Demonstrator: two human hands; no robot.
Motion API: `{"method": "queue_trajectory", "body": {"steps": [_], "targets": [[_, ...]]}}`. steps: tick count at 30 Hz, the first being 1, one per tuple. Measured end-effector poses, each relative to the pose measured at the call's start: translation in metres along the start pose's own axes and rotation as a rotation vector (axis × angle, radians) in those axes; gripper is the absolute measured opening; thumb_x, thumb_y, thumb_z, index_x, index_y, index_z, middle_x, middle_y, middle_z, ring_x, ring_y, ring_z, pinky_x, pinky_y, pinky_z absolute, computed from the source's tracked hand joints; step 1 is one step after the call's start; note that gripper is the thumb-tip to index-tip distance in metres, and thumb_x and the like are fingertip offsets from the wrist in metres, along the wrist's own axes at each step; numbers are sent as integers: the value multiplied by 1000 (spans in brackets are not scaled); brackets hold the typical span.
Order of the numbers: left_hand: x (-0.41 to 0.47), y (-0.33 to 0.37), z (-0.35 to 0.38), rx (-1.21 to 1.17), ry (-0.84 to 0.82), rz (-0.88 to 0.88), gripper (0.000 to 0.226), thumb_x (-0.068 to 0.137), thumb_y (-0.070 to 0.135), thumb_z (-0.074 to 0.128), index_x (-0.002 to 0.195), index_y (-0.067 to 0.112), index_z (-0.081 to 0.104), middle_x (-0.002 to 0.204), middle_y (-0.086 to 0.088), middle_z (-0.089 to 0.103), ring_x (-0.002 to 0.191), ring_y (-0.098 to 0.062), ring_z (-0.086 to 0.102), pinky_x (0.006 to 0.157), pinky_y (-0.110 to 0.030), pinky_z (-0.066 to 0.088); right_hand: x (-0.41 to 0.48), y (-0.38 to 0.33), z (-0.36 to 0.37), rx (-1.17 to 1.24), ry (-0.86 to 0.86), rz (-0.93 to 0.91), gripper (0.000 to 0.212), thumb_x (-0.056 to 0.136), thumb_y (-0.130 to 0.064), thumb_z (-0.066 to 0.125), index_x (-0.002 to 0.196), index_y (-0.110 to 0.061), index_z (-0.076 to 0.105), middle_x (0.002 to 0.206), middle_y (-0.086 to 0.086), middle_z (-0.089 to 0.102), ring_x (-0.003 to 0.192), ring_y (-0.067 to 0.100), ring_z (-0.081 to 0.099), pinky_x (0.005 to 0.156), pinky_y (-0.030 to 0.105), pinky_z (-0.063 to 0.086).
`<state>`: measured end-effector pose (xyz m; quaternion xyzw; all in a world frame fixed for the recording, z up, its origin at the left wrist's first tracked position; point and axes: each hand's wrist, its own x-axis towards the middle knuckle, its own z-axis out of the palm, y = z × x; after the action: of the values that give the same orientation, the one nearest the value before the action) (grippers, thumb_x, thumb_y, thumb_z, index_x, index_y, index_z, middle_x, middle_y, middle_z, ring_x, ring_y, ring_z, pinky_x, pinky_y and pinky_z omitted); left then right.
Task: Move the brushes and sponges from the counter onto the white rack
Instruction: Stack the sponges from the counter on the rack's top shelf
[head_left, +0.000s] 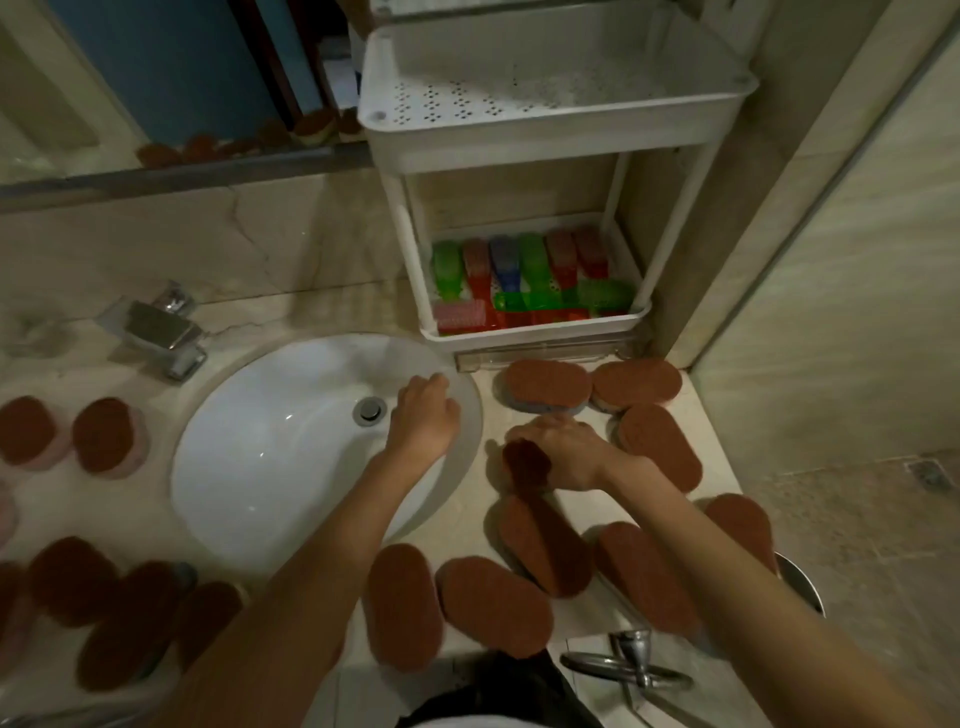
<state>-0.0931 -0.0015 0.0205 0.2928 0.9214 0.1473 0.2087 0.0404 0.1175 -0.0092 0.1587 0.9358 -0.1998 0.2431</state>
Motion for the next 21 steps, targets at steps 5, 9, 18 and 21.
{"method": "queue_trajectory", "body": {"steps": [5, 9, 18, 21], "targets": [[-45, -52, 9, -5, -58, -132, 41, 97, 17, 39, 136, 4, 43, 140, -21, 44, 129, -35, 42, 105, -40, 36, -5, -14, 18, -89, -18, 175, 77, 87, -21, 59, 149, -22, 13, 152, 13, 25, 143, 34, 17, 115, 52, 17], [-76, -74, 10, 97, -122, -240, 49, 96, 31, 41, 137, 4, 35, 139, -21, 41, 127, -36, 42, 103, -41, 38, -12, -31, 21, -49, 144, 287, 81, 85, -22, 60, 149, -15, 11, 149, 20, 26, 140, 39, 23, 115, 53, 15], [-113, -80, 44, 133, -319, -232, 79, 91, 51, 44, 150, 13, 8, 147, -18, 29, 131, -35, 40, 100, -40, 41, -35, -89, 35, 103, 500, 304, 78, 89, -26, 58, 149, -9, 11, 137, 22, 41, 122, 40, 44, 100, 46, 37], [-114, -80, 53, 158, -329, -227, 84, 86, 48, 53, 150, 15, 9, 144, -16, 29, 127, -37, 43, 101, -44, 43, -44, -93, 33, 118, 559, 328, 79, 86, -22, 59, 149, -9, 12, 137, 20, 40, 124, 40, 42, 103, 47, 35]]}}
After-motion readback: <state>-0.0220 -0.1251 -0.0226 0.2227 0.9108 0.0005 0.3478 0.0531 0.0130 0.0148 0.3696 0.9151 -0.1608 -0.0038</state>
